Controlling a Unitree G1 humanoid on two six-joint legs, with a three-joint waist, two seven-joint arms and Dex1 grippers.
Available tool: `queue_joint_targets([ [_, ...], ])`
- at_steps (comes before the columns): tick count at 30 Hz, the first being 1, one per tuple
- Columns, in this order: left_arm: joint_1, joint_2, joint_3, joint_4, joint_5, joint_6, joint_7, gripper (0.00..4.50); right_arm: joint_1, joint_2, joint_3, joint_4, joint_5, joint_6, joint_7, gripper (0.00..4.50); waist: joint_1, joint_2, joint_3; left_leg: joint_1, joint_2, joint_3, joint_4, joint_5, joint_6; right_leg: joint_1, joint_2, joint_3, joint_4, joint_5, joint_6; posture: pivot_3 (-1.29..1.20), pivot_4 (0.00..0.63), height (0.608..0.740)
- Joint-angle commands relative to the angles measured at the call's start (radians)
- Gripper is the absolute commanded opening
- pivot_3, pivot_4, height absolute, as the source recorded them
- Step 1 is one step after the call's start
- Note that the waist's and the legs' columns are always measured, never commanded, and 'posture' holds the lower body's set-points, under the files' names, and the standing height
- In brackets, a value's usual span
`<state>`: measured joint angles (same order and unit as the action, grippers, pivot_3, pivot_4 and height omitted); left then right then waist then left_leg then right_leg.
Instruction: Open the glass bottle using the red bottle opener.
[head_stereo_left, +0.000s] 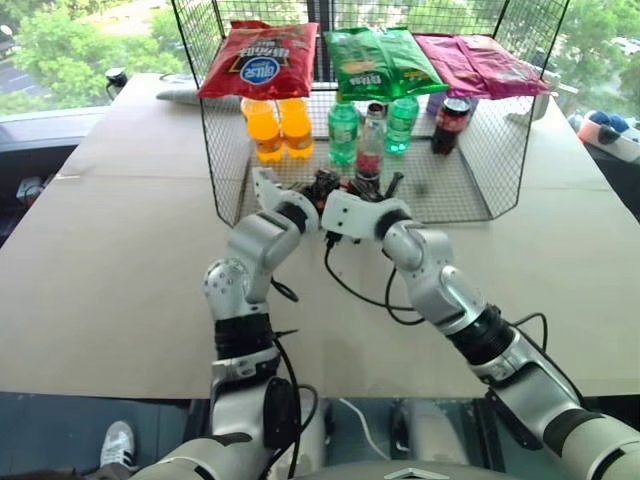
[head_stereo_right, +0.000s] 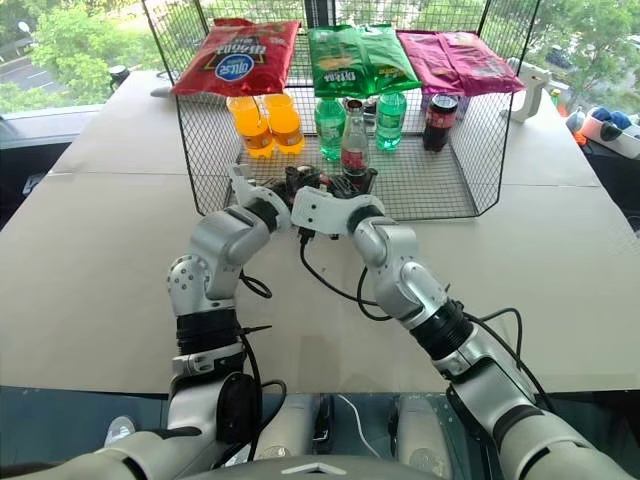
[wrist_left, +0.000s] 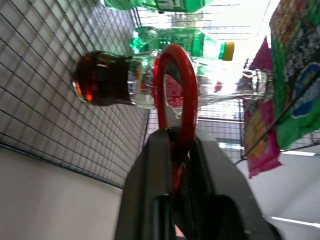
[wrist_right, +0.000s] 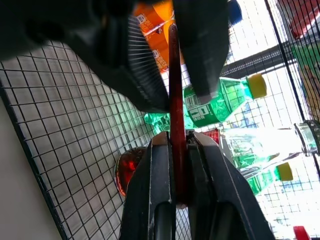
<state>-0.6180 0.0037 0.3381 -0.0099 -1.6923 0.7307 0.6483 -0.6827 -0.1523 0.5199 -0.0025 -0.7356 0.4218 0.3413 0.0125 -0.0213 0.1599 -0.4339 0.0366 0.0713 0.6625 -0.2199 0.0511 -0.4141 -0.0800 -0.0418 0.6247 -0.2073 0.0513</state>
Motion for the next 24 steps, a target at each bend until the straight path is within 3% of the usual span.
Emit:
queue_joint_targets([
  [1,-0.004,0.081,-0.028,-0.046,-0.006,0.059,-0.055,2.65,0.024,-0.019,-0.072,-0.116,0.029,-0.007,0.006,0.0,0.0,0.0,0.0,0.0,0.0,0.0,0.0,0.0,0.0,0.0,0.0,0.0,0.0,0.0,0.0,0.0,0.15,0.74],
  [4,0.003,0.189,-0.043,-0.067,0.025,0.122,-0.169,4.02,0.079,-0.032,-0.127,-0.221,0.101,0.008,0.063,0.0,-0.002,0.0,0.0,0.0,0.0,0.001,-0.002,0.0,0.0,-0.001,0.0,0.0,0.0,0.001,0.002,0.0,0.15,0.74],
  [5,0.005,0.21,-0.045,-0.069,0.023,0.132,-0.193,4.02,0.091,-0.036,-0.137,-0.246,0.113,0.015,0.076,0.0,-0.002,0.0,0.0,0.001,0.0,0.0,-0.003,0.0,-0.001,-0.001,0.0,0.0,0.0,0.001,0.002,0.0,0.15,0.74],
  [9,-0.035,0.454,-0.137,-0.104,0.232,0.233,-0.559,4.02,0.243,-0.103,-0.261,-0.527,0.258,0.095,0.235,0.0,0.001,0.0,0.001,0.001,0.0,0.001,-0.007,0.002,-0.003,-0.001,0.0,-0.001,-0.001,0.001,0.002,0.0,0.15,0.74],
  [11,-0.061,0.516,-0.166,-0.076,0.325,0.206,-0.705,4.02,0.306,-0.143,-0.308,-0.624,0.287,0.133,0.277,0.0,0.001,0.001,0.001,0.001,-0.001,0.003,-0.011,0.002,-0.004,-0.002,0.0,-0.002,-0.003,0.001,0.002,0.0,0.15,0.74],
  [14,-0.091,0.603,-0.293,-0.047,0.595,0.079,-0.947,4.02,0.379,-0.191,-0.371,-0.719,0.321,0.198,0.308,0.0,0.0,0.001,0.001,0.001,-0.001,0.004,-0.012,0.001,-0.005,-0.002,0.0,-0.002,-0.003,-0.001,-0.001,0.0,0.15,0.74],
  [18,-0.149,0.583,-0.431,0.037,0.845,-0.077,-1.14,4.27,0.441,-0.218,-0.432,-0.793,0.334,0.269,0.3,0.0,0.0,0.001,0.002,0.002,0.0,0.004,-0.014,0.0,-0.01,-0.003,0.0,-0.002,-0.003,-0.002,-0.002,0.0,0.15,0.74],
  [24,-0.243,0.451,-0.521,0.266,1.176,-0.321,-1.162,4.27,0.486,-0.245,-0.465,-0.868,0.33,0.341,0.275,0.0,0.002,0.001,0.002,0.001,0.0,0.003,-0.013,0.002,-0.006,-0.004,0.0,-0.002,-0.003,-0.002,-0.002,0.0,0.15,0.74],
])
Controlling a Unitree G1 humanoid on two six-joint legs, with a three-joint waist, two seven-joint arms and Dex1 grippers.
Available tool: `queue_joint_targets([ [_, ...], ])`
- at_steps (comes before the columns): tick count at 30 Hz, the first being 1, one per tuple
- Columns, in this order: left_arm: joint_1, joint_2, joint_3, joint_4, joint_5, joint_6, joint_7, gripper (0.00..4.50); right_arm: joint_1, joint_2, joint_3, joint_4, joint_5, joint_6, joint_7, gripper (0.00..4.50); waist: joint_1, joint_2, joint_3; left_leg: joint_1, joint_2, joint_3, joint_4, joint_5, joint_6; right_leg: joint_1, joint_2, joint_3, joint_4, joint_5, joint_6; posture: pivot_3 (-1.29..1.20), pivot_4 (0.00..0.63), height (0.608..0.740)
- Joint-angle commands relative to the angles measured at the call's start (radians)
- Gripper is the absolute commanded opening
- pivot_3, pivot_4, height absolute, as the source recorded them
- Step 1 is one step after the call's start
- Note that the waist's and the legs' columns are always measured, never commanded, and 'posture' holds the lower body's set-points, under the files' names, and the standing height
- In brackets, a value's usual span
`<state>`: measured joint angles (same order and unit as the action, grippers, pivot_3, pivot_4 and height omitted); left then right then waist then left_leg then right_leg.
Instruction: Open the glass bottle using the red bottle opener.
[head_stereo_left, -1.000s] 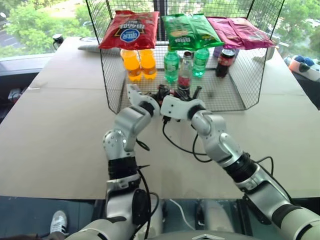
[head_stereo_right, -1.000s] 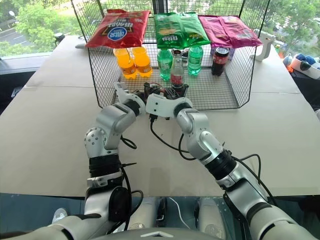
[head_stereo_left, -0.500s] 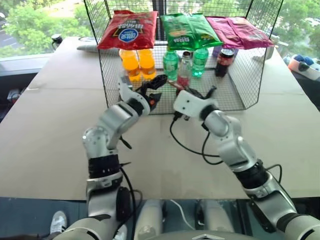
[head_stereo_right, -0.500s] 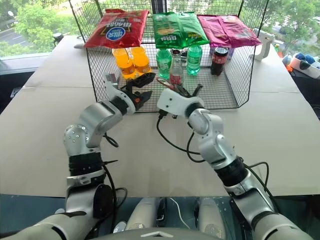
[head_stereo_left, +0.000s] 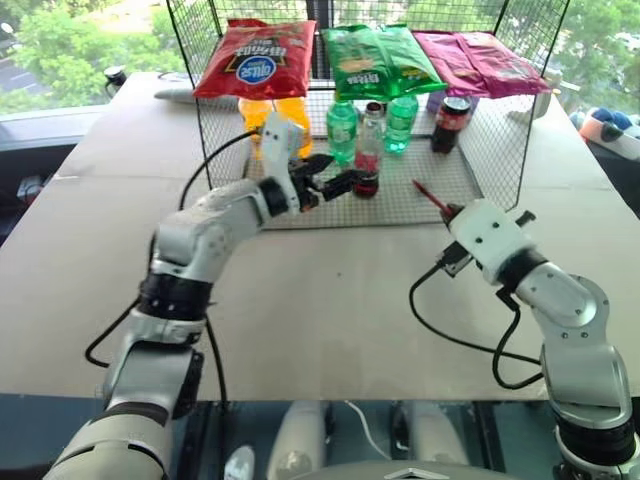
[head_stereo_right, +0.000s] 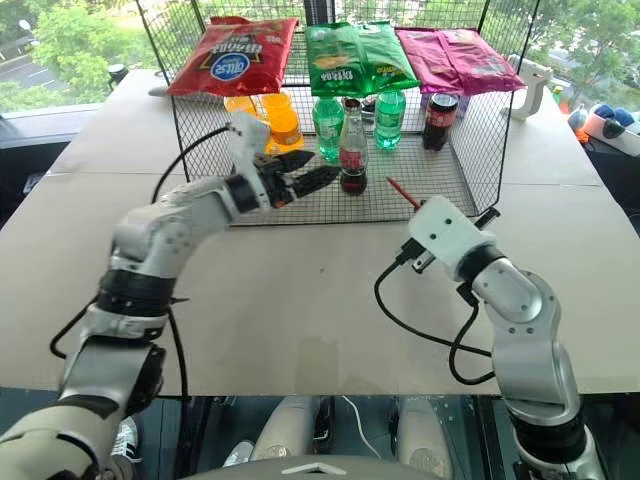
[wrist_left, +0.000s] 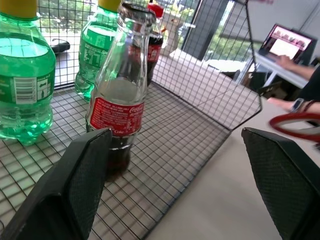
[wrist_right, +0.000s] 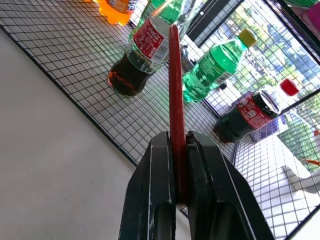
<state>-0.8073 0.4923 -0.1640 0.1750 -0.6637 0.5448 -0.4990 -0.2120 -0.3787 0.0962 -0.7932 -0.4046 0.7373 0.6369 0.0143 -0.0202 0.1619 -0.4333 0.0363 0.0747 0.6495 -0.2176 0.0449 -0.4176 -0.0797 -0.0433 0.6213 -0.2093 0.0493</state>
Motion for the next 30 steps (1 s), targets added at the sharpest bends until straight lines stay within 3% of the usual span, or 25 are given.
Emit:
queue_joint_targets([
  [1,-0.063,-0.053,-0.025,0.11,0.182,-0.164,-0.025,4.27,0.021,-0.024,-0.043,-0.085,-0.001,0.033,-0.024,0.0,0.0,0.0,0.0,0.0,0.0,0.0,0.0,0.0,0.0,0.0,0.0,0.0,0.0,0.0,0.0,0.0,0.15,0.74],
  [7,-0.183,-0.193,0.0,0.419,0.326,-0.326,-0.042,4.27,0.059,-0.038,-0.034,-0.133,-0.012,0.077,-0.063,0.0,0.001,-0.001,0.0,-0.001,0.0,0.0,0.001,-0.001,0.001,0.0,0.0,0.0,0.0,0.0,0.004,0.0,0.15,0.74],
  [16,-0.35,-0.286,0.066,0.763,0.433,-0.486,-0.045,4.27,0.09,-0.057,-0.039,-0.178,-0.018,0.118,-0.106,0.0,0.0,-0.001,0.001,-0.003,0.0,-0.001,0.001,-0.003,0.005,-0.002,0.0,0.0,0.001,0.0,0.007,0.0,0.15,0.74],
  [30,-0.457,-0.357,0.161,0.987,0.51,-0.588,-0.02,4.27,0.122,-0.072,-0.024,-0.226,-0.021,0.166,-0.151,0.0,0.0,-0.001,0.001,-0.004,0.0,-0.002,0.003,-0.003,0.006,-0.003,0.0,-0.001,0.002,0.0,0.008,0.0,0.15,0.74],
])
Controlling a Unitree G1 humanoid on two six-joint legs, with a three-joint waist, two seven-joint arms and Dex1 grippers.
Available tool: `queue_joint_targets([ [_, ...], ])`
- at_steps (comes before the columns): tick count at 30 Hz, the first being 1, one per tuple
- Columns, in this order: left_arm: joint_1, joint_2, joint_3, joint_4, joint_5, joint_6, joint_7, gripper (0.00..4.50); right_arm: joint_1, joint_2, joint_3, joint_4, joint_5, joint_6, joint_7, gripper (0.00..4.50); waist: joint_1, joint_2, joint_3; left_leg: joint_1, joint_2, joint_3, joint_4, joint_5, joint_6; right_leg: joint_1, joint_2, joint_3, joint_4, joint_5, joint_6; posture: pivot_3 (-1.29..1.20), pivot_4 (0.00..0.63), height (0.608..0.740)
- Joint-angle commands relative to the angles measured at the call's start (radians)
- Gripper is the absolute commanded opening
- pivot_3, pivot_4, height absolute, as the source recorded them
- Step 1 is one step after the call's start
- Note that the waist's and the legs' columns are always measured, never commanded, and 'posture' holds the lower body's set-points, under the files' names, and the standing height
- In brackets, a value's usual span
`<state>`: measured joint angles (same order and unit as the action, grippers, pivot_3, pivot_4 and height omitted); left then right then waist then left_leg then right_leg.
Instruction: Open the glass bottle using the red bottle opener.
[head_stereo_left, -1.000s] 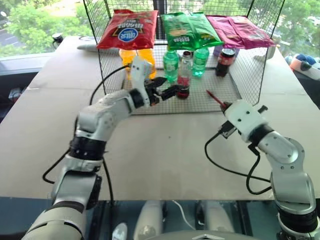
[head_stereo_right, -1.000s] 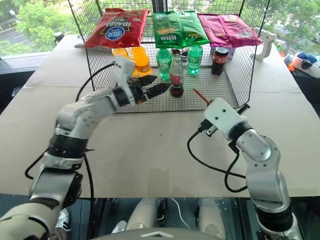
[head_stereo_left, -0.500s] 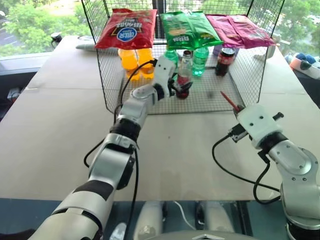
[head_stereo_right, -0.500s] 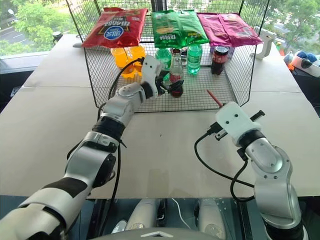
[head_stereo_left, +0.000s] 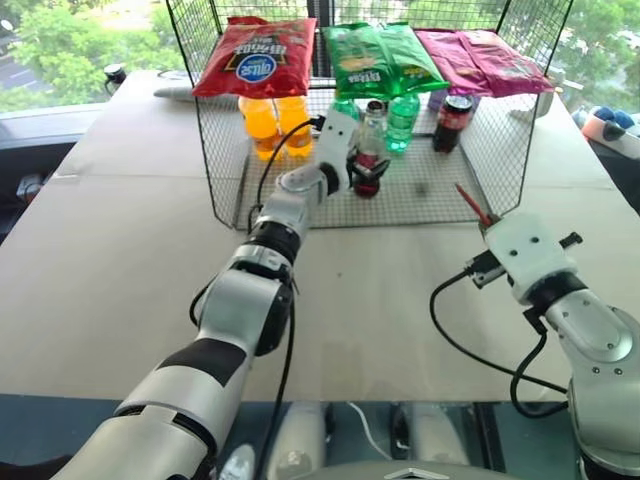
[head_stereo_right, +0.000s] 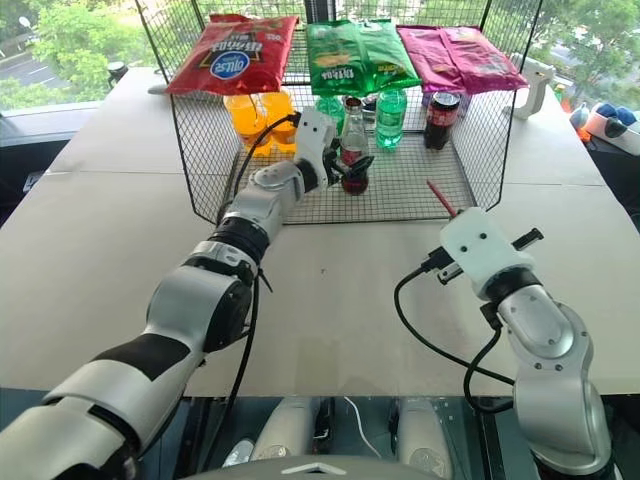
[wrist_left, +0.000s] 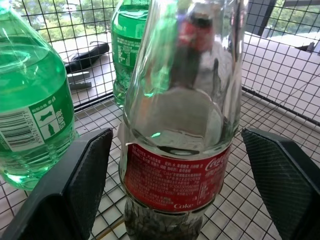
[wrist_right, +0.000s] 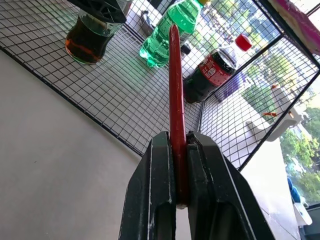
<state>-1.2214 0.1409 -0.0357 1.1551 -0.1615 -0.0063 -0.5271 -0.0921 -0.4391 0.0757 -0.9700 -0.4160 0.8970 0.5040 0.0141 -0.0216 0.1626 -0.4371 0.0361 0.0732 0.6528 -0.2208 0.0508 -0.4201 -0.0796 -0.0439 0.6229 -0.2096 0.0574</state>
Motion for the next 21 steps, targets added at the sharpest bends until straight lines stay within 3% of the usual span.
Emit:
queue_joint_targets([
  [1,-0.046,-0.008,0.04,0.014,0.01,-0.041,0.009,4.27,0.004,-0.013,-0.002,-0.051,-0.01,0.008,-0.021,0.0,0.0,0.0,0.0,0.0,0.0,0.0,0.0,0.0,0.0,0.0,0.0,0.0,0.0,0.0,0.0,0.0,0.15,0.74],
  [3,-0.052,-0.013,0.049,0.027,0.018,-0.049,0.01,4.04,0.006,-0.014,0.001,-0.054,-0.009,0.012,-0.025,0.0,0.0,0.0,0.0,0.0,0.0,0.0,0.0,0.0,0.0,0.0,0.0,0.0,0.001,0.0,0.0,0.0,0.15,0.74],
  [7,-0.056,-0.018,0.065,0.04,0.027,-0.055,0.002,2.57,0.009,-0.016,0.005,-0.057,-0.01,0.017,-0.033,0.0,0.0,0.0,0.0,0.0,0.0,0.0,0.0,0.0,0.0,0.0,0.0,0.0,0.001,0.0,-0.001,0.0,0.15,0.74],
  [8,-0.056,-0.018,0.068,0.041,0.03,-0.057,0.001,2.46,0.01,-0.016,0.005,-0.057,-0.01,0.017,-0.034,0.0,0.0,0.0,0.0,0.0,0.0,0.0,0.001,0.0,0.0,0.0,0.0,0.0,0.001,0.002,-0.003,0.0,0.15,0.74],
  [12,-0.049,-0.013,0.074,0.032,0.038,-0.059,-0.022,2.46,0.01,-0.018,0.008,-0.057,-0.009,0.017,-0.038,0.0,0.0,0.0,0.0,0.0,0.0,0.0,0.001,0.0,0.0,0.0,0.0,0.0,0.002,0.002,-0.003,0.0,0.15,0.74],
  [21,0.094,0.067,0.008,-0.306,0.02,0.021,-0.356,2.46,-0.001,-0.029,-0.024,-0.036,0.051,-0.05,-0.02,0.0,-0.002,0.0,0.0,0.0,0.0,0.0,0.001,0.003,-0.004,0.0,0.0,0.0,0.003,0.002,-0.003,0.0,0.15,0.74],
])
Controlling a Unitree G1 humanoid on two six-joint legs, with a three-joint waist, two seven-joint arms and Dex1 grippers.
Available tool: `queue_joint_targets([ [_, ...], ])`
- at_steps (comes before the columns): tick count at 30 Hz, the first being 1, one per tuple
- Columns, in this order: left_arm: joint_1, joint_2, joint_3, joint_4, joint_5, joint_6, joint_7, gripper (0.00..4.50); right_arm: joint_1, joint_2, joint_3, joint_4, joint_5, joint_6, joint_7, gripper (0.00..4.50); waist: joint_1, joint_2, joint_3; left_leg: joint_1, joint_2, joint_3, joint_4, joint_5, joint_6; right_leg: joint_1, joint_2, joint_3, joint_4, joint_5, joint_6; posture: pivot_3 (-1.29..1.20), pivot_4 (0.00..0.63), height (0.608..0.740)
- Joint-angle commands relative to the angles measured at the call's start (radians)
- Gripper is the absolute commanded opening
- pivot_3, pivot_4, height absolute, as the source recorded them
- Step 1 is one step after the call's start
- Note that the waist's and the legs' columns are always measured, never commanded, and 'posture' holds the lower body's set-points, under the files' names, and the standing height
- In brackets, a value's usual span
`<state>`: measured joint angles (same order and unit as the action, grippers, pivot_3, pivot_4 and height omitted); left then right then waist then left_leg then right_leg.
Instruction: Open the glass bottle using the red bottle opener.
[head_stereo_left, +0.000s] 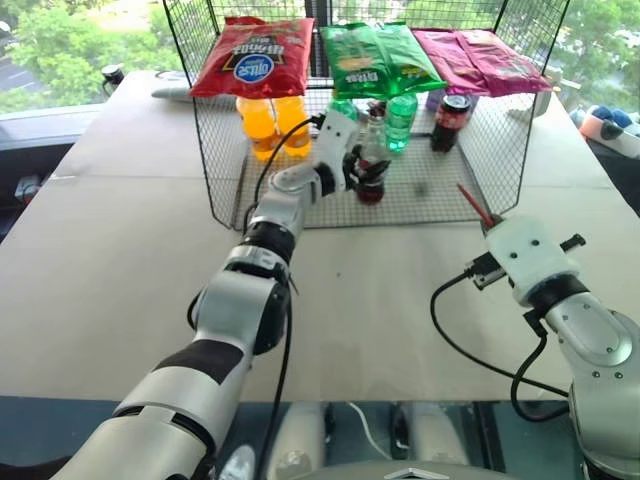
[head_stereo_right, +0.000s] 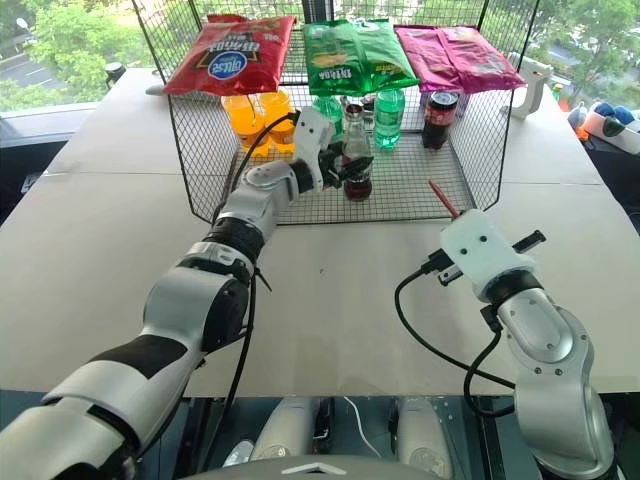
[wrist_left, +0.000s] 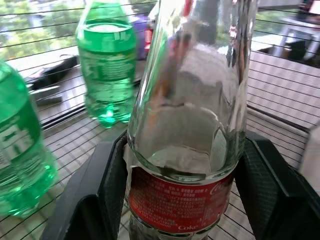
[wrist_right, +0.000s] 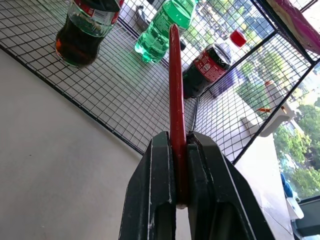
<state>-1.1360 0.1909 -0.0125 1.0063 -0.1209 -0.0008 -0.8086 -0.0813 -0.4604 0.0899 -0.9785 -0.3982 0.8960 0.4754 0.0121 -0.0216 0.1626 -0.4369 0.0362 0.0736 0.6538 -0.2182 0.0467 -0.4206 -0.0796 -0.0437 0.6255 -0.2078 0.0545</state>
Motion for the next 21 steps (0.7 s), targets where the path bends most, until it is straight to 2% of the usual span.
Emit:
queue_joint_targets([
  [1,0.027,0.022,-0.021,-0.203,-0.024,0.029,-0.097,2.46,-0.014,-0.01,-0.045,-0.025,0.049,-0.065,0.015,0.0,0.0,0.0,0.0,0.0,0.0,0.0,0.0,0.0,0.0,0.0,0.0,0.0,0.0,0.0,0.0,0.0,0.15,0.74],
  [7,0.146,0.053,-0.038,-0.571,-0.141,0.255,-0.237,2.46,-0.044,-0.023,-0.09,-0.017,0.119,-0.147,0.029,0.0,0.002,0.0,0.0,0.0,0.0,-0.002,0.001,0.0,0.0,0.0,0.0,0.0,0.0,0.0,0.0,0.0,0.15,0.74],
  [11,0.239,0.1,-0.061,-0.768,-0.183,0.352,-0.291,2.46,-0.051,0.08,-0.2,-0.015,0.273,-0.216,0.024,0.0,-0.001,0.0,0.0,0.001,0.001,-0.003,0.002,0.0,0.0,0.001,0.001,0.001,0.001,0.0,0.0,0.0,0.15,0.74],
  [16,0.323,0.144,-0.068,-0.902,-0.214,0.467,-0.271,2.46,-0.039,0.02,-0.184,0.042,0.221,-0.391,-0.015,0.0,-0.002,0.001,0.0,0.004,0.001,-0.003,0.002,-0.001,0.001,0.003,0.001,0.003,0.002,0.0,0.0,0.0,0.15,0.74],
  [21,0.378,0.175,-0.096,-0.976,-0.226,0.51,-0.288,2.46,0.0,-0.027,-0.059,0.199,0.095,-0.701,-0.1,0.0,0.002,0.001,0.0,0.004,0.001,-0.002,0.004,-0.002,0.003,0.004,0.002,0.002,0.003,0.0,0.0,0.0,0.15,0.74],
])
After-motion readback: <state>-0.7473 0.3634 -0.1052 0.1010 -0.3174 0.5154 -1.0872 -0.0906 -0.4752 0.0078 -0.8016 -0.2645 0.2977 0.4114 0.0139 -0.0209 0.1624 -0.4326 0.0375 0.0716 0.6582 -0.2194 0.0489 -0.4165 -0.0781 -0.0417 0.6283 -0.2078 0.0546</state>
